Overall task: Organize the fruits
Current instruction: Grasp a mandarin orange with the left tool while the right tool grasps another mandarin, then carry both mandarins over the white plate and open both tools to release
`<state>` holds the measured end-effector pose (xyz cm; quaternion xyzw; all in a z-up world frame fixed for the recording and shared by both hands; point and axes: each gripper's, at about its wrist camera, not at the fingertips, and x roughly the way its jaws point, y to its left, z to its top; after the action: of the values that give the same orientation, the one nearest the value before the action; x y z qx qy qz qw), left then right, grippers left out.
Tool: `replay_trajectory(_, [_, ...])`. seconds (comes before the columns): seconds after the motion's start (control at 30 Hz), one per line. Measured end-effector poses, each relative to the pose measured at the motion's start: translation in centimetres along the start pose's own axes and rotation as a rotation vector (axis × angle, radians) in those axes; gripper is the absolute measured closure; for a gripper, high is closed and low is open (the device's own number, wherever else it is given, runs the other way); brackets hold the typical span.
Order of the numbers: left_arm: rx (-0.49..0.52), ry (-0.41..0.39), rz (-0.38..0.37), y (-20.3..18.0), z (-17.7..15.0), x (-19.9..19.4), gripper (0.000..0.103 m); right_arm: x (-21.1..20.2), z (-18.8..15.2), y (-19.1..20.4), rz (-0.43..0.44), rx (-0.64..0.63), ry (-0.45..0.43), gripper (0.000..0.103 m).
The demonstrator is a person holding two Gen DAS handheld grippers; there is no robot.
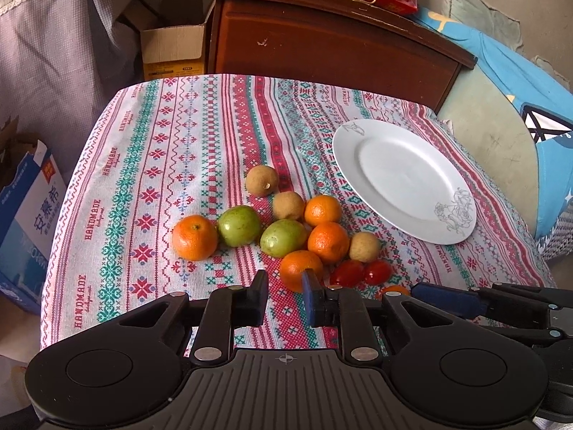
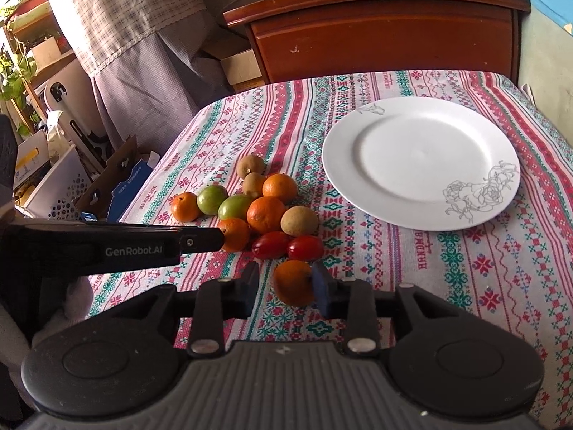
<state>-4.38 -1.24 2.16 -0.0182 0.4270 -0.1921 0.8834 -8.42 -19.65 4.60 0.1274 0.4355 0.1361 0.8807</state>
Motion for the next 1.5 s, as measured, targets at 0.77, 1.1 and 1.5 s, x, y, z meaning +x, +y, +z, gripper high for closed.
replay_trajectory(0.77, [0.060,-0.003,-0.012,-1.5,-0.4,2.0,0.079,1.5,-0.9,0.2,0.017,-0.037,0.022,0.077])
replay_trajectory(1.1, [-0.004,-0.048,-0.045,-1.5,1.1,0.3,0.079,-0.4,0.9,-1.6,-0.025,0.023,-0.052,0.077])
replay_trajectory(1.5, [-0.003,-0.083,-0.124,-5.0,4.7,3.1,0.079,-1.1,5.3,-7.2,-0.137,0.123,-0.140,0.077])
